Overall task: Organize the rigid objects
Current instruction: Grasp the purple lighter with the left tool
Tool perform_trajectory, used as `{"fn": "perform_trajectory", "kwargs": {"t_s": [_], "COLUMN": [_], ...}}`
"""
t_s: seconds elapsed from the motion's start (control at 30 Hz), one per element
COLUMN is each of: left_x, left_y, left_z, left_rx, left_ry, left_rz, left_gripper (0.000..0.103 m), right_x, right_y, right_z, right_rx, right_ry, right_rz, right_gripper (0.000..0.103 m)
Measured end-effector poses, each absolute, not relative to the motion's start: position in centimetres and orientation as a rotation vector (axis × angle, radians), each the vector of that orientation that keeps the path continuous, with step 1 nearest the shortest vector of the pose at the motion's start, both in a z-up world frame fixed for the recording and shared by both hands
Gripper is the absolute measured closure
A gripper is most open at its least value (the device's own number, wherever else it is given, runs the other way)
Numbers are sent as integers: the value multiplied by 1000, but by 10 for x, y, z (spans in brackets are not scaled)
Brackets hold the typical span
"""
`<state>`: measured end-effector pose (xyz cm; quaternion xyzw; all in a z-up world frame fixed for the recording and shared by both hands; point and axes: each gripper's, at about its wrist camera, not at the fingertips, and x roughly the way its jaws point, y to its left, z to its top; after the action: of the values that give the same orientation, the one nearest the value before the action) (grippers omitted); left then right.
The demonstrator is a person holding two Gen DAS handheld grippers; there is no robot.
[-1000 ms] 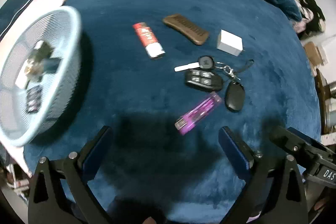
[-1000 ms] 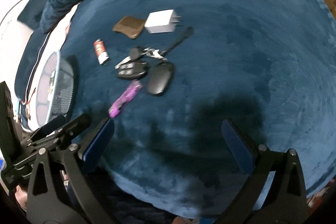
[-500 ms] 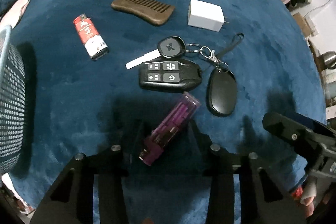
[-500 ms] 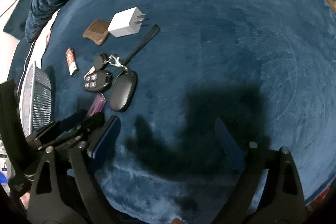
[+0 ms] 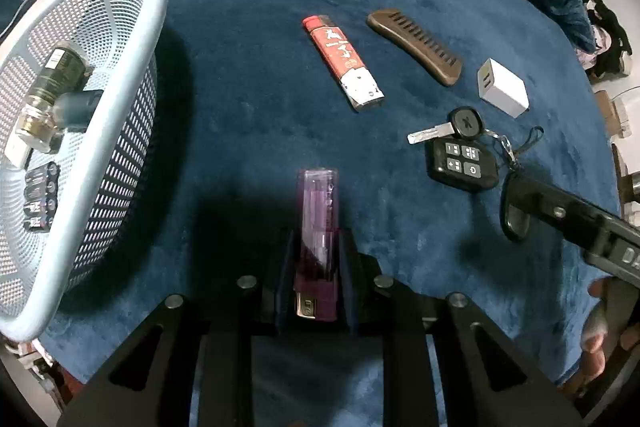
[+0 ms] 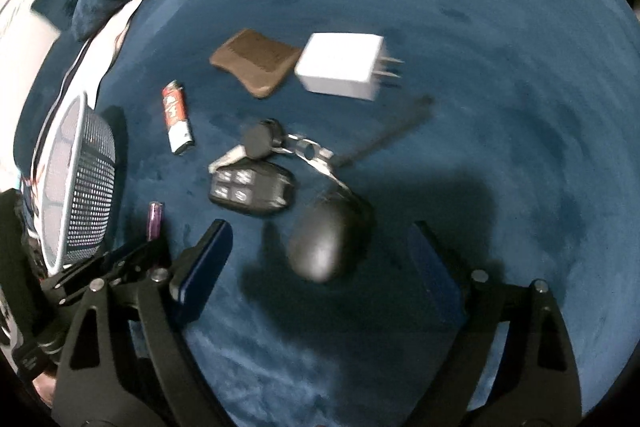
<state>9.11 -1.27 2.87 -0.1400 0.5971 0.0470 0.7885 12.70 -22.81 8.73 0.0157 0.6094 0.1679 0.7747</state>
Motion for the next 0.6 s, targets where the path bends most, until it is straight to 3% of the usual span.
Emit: {"fn": "perform_trajectory", "kwargs": {"t_s": [0.2, 0.4, 0.5, 0.57, 0.6], "left_x": [90, 96, 104, 109, 110], "left_y": [1, 6, 0, -3, -2], "left_z": [23, 26, 26, 21, 19], "left_rx": [-343, -361, -344, -344, -352], "left_ry": [1289, 1275, 1279, 1283, 1282], "left_rz": [78, 70, 82, 85, 88], "left_gripper": [79, 58, 58, 58, 63], "right_x": [140, 126, 117, 115, 115], "right_y": [-205, -209, -222, -230, -233], "right_z": [66, 64, 69, 69, 68], "right_rx": [-93, -84, -37, -2, 10], "right_ry": [1358, 1367, 1346, 1344, 1348], "right_rz": [357, 355, 325, 302, 289], "right_gripper": [14, 14, 21, 31, 34]}}
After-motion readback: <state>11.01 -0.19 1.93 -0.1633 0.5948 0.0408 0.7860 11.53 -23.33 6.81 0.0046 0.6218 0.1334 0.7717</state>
